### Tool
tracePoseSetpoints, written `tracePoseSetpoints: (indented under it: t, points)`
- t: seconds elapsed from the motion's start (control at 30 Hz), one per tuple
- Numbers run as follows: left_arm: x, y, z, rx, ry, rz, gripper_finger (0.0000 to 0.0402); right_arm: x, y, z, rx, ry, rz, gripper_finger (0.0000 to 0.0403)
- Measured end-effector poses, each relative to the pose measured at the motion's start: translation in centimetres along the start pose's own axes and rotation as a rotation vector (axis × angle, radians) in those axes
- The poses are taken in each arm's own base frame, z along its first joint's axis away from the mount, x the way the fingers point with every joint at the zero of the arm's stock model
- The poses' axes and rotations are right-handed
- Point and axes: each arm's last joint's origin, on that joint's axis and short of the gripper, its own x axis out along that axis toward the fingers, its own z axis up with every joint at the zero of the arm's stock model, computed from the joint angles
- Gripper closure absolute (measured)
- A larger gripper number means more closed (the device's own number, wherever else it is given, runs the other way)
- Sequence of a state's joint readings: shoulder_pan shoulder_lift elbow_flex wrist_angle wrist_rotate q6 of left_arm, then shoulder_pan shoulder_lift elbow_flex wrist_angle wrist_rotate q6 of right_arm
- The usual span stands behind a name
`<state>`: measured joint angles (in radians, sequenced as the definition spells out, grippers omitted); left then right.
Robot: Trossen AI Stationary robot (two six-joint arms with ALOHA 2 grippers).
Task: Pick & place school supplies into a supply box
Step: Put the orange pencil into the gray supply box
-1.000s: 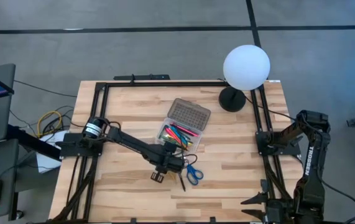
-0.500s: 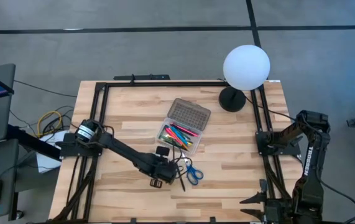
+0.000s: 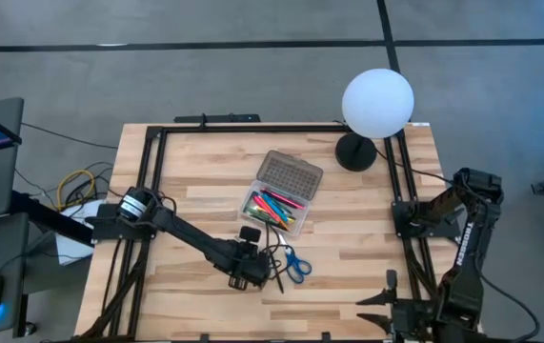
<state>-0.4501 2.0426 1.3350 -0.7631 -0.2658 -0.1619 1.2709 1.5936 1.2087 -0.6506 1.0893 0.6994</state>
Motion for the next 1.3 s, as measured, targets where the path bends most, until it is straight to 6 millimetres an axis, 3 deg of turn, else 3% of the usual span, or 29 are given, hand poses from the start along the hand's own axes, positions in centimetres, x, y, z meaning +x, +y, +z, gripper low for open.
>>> tracePoseSetpoints:
  t: [0.4, 0.93, 1.1, 1.3]
  points:
    - [-1.6, 0.1, -0.4, 0.013, 0.025, -0.099, 0.0301, 0.6, -0.3, 0.1, -0.02, 0.019, -0.006, 0.0296]
    - [-1.7, 0.1, -1.9, -0.023, 0.163, -0.078, 0.0301, 2.5, 2.1, -2.5, -0.13, 0.067, -0.042, 0.0296]
    - [-2.0, 0.2, -2.9, -0.019, 0.253, -0.02, 0.0301, 2.6, 2.2, -2.5, -0.12, 0.064, -0.041, 0.0296]
    - [-2.1, 0.0, -2.8, -0.017, 0.242, -0.011, 0.0301, 2.6, 2.2, -2.5, -0.1, 0.063, -0.041, 0.0296]
